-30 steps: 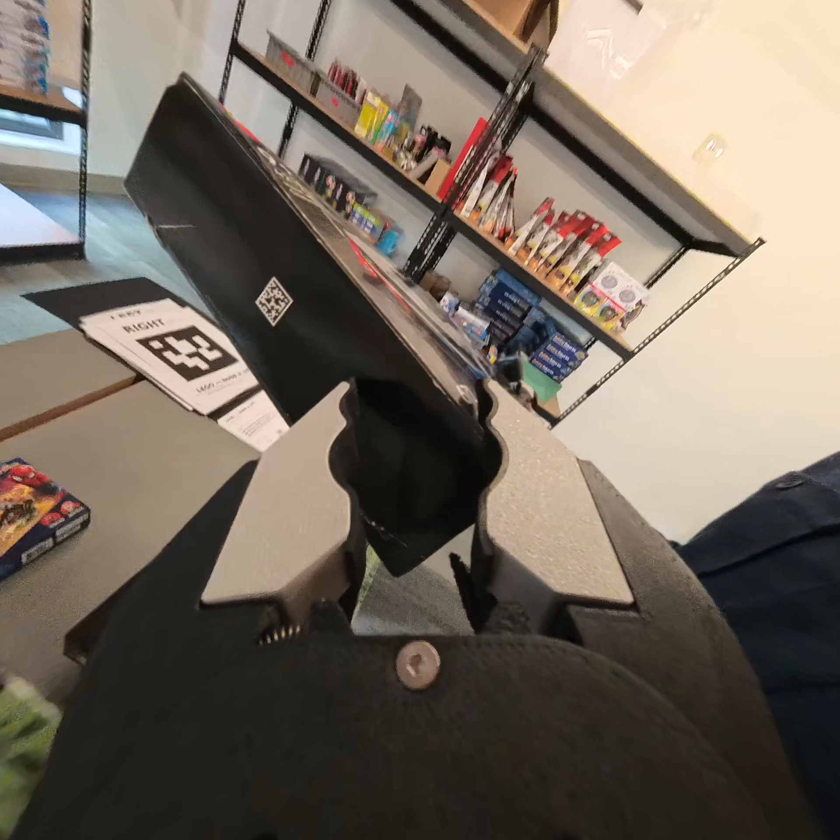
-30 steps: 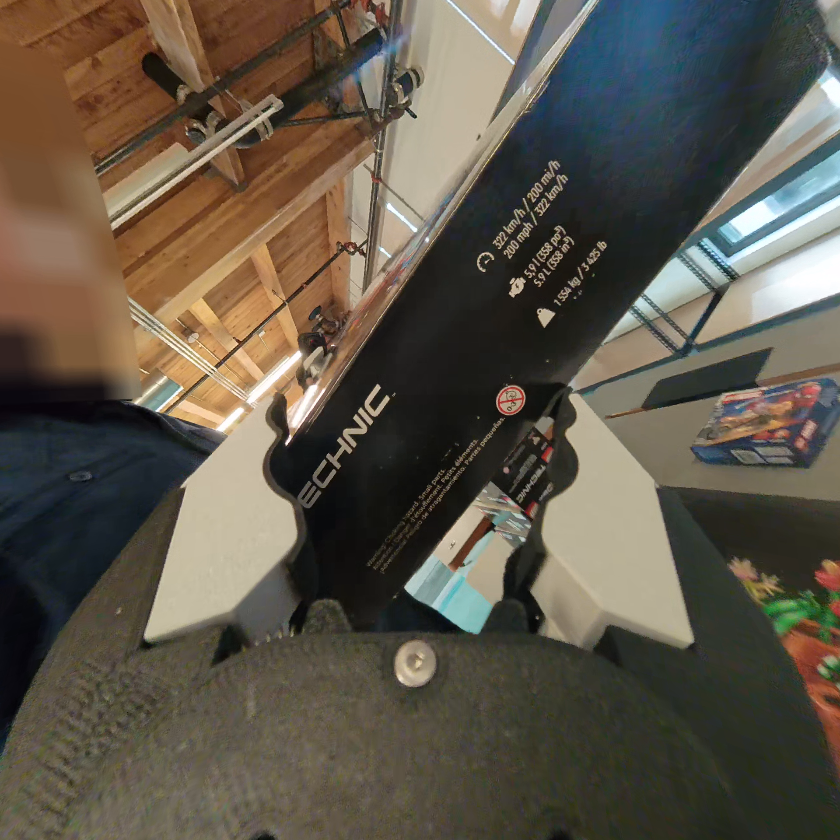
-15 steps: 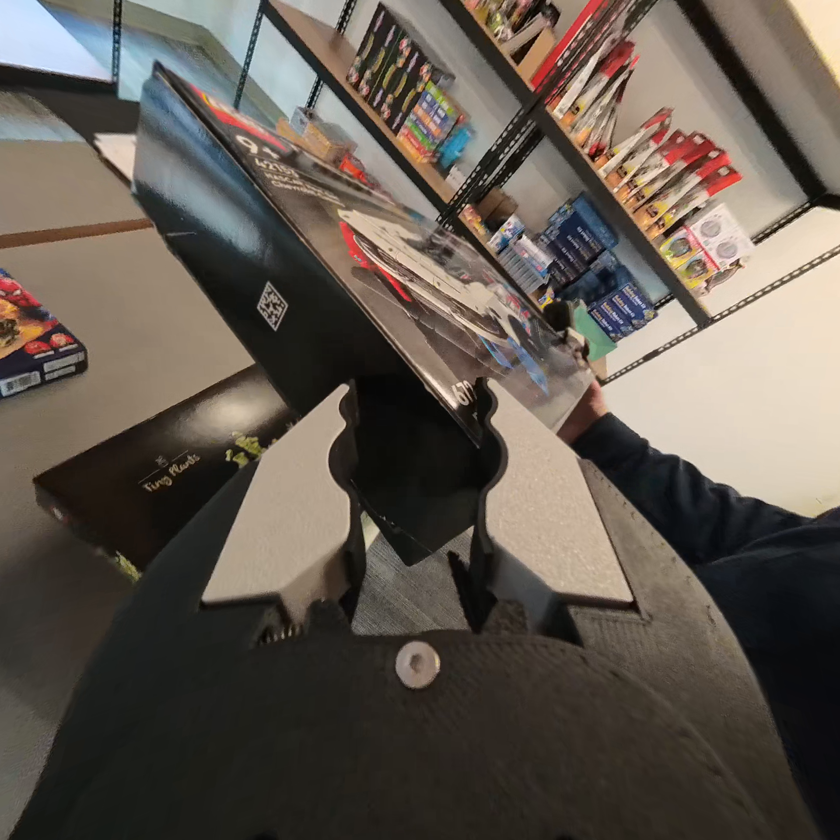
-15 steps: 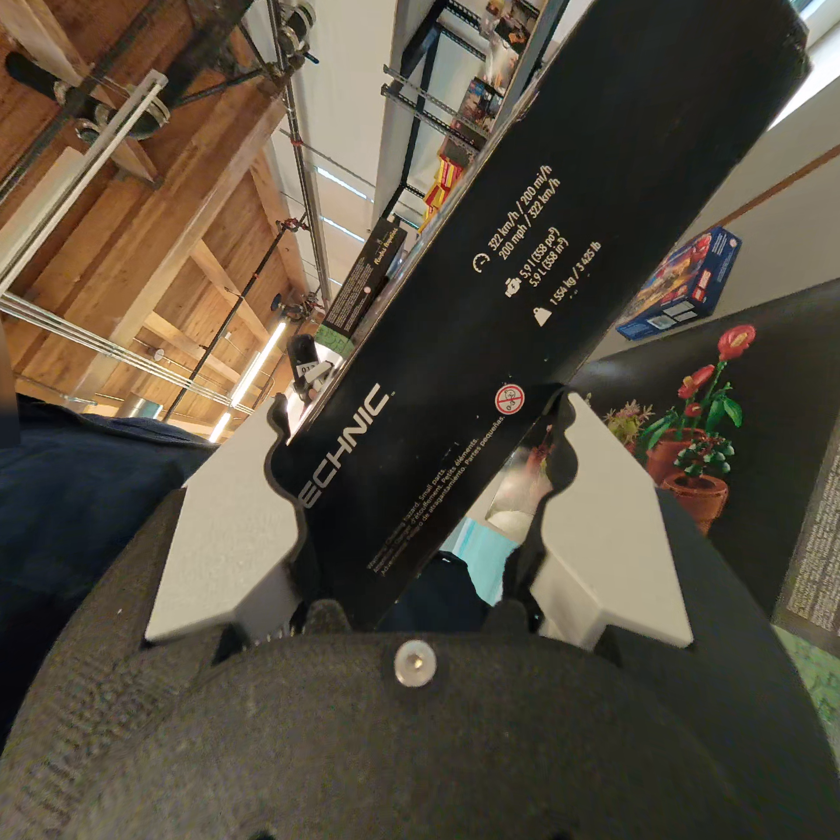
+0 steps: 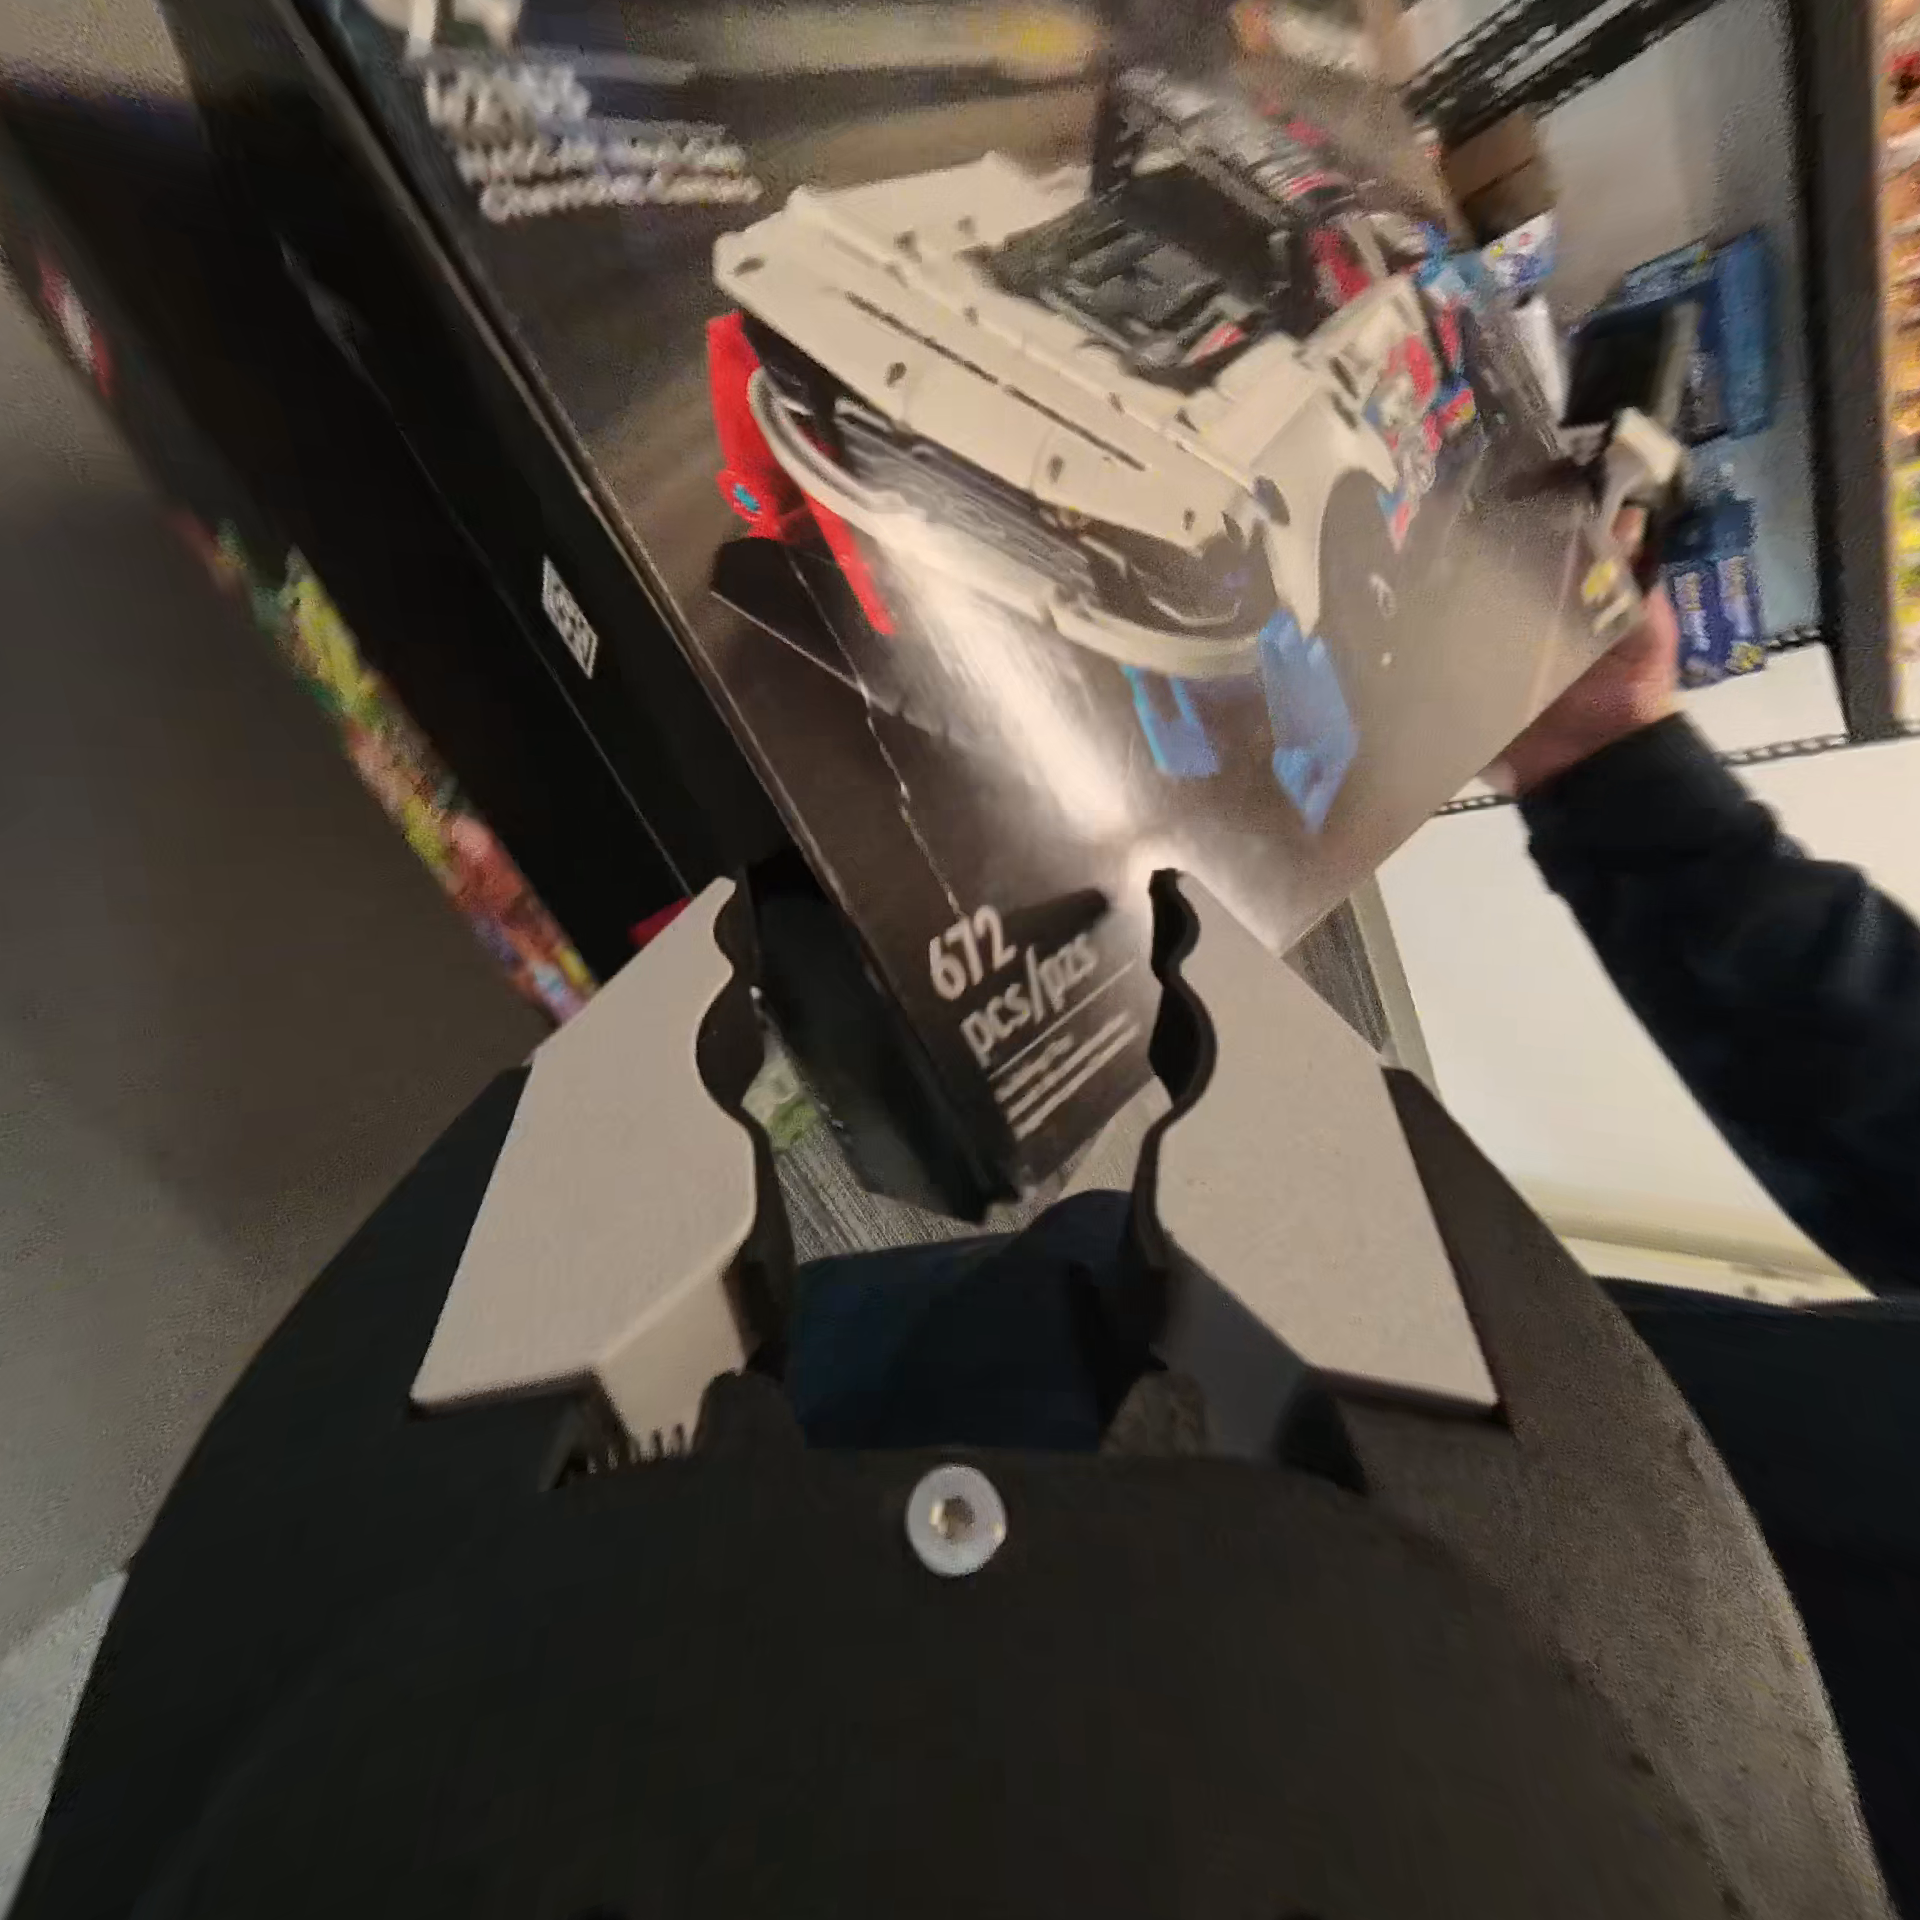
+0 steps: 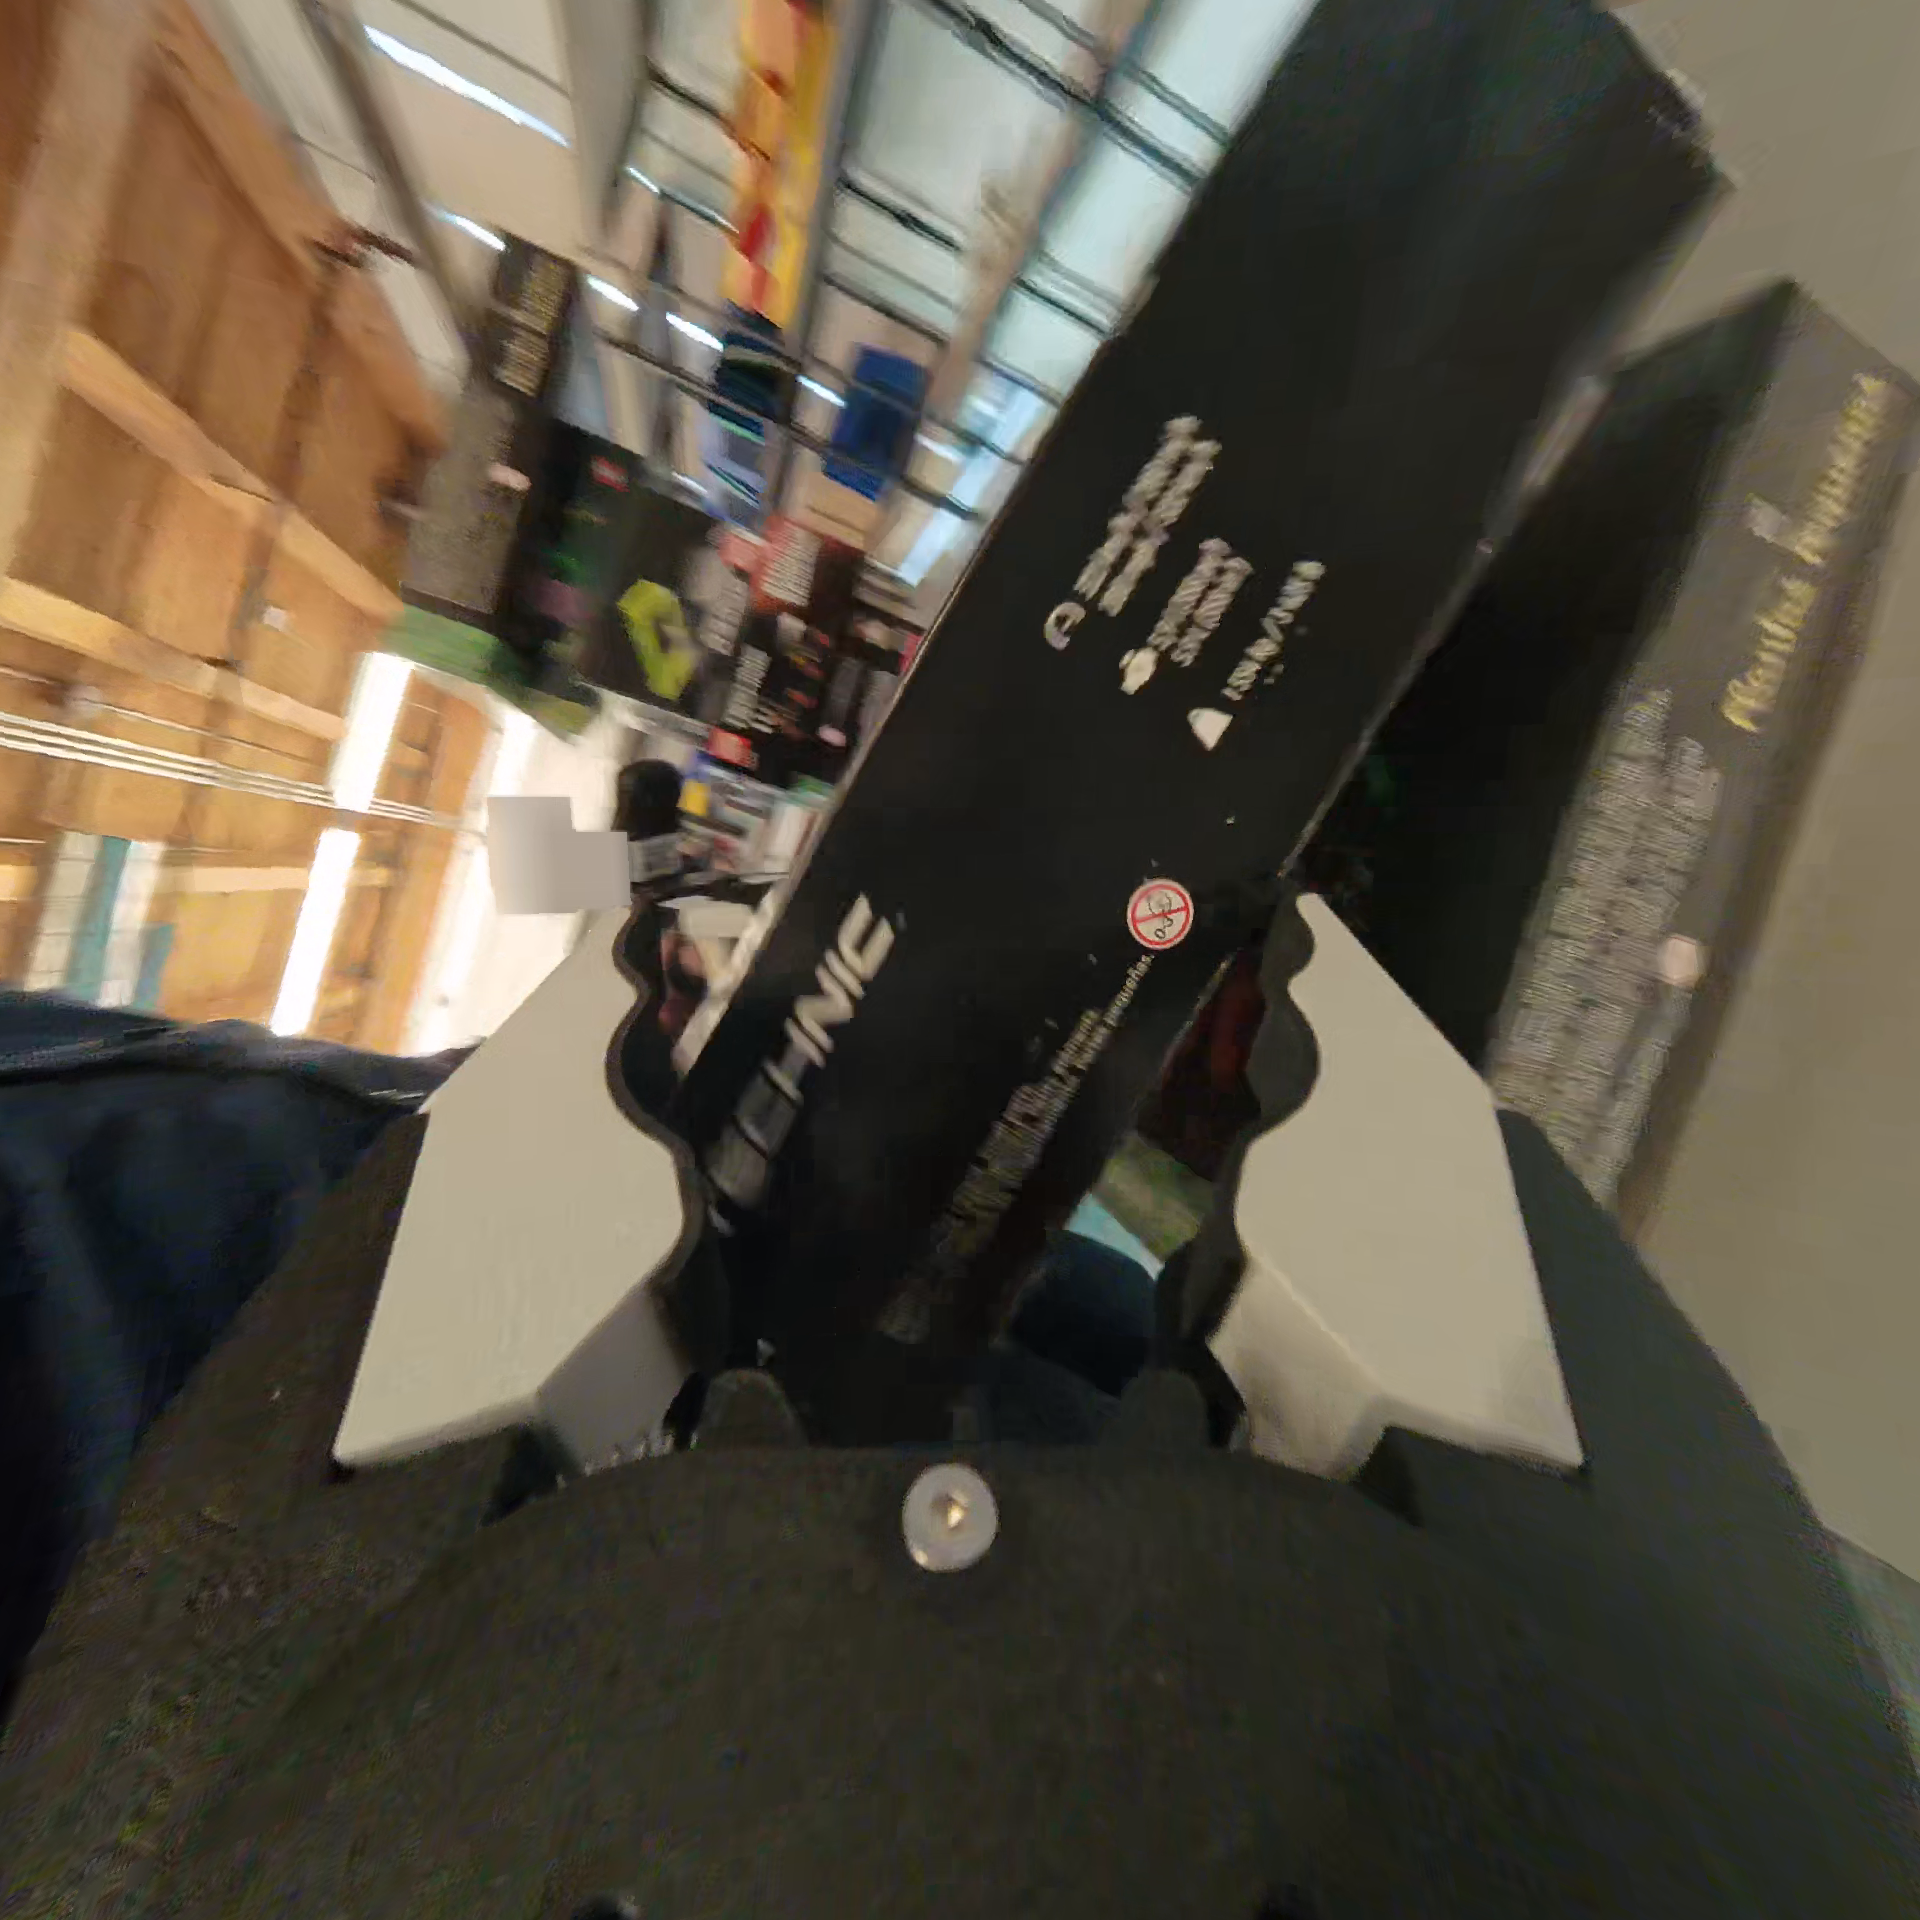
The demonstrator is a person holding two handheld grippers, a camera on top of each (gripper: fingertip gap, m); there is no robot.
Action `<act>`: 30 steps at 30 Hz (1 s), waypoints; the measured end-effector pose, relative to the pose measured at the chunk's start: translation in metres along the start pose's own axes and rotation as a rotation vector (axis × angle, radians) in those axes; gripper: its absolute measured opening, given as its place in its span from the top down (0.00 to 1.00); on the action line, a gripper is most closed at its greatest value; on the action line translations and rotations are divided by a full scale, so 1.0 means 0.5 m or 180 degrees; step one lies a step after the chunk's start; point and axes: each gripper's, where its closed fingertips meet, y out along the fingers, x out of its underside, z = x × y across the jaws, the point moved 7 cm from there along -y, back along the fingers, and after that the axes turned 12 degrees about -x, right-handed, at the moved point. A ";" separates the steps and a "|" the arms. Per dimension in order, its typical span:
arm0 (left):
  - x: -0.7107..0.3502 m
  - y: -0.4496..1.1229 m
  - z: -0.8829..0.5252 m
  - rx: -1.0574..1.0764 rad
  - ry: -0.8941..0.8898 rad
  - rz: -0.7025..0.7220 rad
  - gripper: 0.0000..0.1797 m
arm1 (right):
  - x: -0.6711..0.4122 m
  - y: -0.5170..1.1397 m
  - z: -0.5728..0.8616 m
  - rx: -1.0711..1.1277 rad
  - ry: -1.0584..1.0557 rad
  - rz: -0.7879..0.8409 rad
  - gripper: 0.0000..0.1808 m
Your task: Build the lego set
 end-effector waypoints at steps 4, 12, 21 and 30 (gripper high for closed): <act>0.050 0.036 -0.027 0.0011 -0.0065 -0.0349 0.66 | -0.021 0.062 0.033 0.0715 -0.0301 -0.0257 0.30; 0.060 0.035 -0.048 -0.0009 -0.0287 -0.0448 0.61 | -0.065 0.091 0.025 0.1202 -0.0240 -0.0471 0.38; 0.023 0.062 -0.049 -0.0036 0.0024 -0.0634 0.54 | -0.013 0.049 0.019 0.1154 0.0179 -0.0088 0.47; 0.049 -0.056 -0.067 0.0533 -0.0120 -0.0877 0.61 | -0.061 0.107 -0.121 0.1324 -0.0608 0.0401 0.45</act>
